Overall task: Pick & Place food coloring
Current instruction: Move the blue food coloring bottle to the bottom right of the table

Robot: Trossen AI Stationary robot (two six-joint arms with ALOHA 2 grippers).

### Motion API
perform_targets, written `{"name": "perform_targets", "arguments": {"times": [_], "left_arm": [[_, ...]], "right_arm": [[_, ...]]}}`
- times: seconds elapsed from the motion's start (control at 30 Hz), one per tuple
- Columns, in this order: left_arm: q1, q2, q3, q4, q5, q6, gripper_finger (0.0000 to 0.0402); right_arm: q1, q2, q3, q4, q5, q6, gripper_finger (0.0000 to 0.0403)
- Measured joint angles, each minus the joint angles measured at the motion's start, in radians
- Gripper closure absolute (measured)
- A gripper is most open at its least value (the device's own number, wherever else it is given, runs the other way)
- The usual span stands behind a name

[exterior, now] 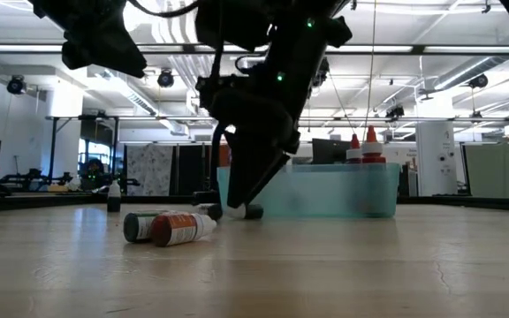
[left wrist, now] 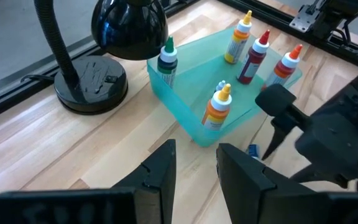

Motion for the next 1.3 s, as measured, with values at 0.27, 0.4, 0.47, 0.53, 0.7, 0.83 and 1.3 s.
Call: {"name": "perform_targets", "arguments": {"times": [0.27, 0.4, 0.47, 0.53, 0.7, 0.83, 1.3], "left_arm": [[0.0, 0.0, 0.0, 0.0, 0.0, 0.001, 0.0312], [0.0, 0.0, 0.0, -0.001, 0.0, 0.001, 0.0312], [0.0, 0.0, 0.0, -0.001, 0.001, 0.001, 0.0312], [0.0, 0.0, 0.0, -0.001, 0.0, 0.001, 0.0312], [0.0, 0.0, 0.0, -0.006, 0.001, 0.001, 0.0312], [0.0, 0.0, 0.0, -0.007, 0.001, 0.001, 0.0312], [0.0, 0.0, 0.0, -0.007, -0.012, 0.002, 0.0312]], "right_arm": [[0.0, 0.0, 0.034, -0.074, 0.021, -0.133, 0.0184], [0.002, 0.001, 0.04, -0.049, 0.089, -0.257, 0.0184], [-0.008, 0.005, 0.04, -0.047, 0.12, -0.256, 0.0184], [-0.028, 0.017, 0.039, -0.047, 0.124, -0.212, 0.0184], [-0.066, 0.039, 0.036, -0.056, 0.121, -0.076, 0.0184], [-0.071, 0.039, 0.037, -0.051, 0.09, -0.055, 0.0184], [-0.05, 0.039, 0.036, -0.054, -0.039, -0.117, 0.0184]]}}
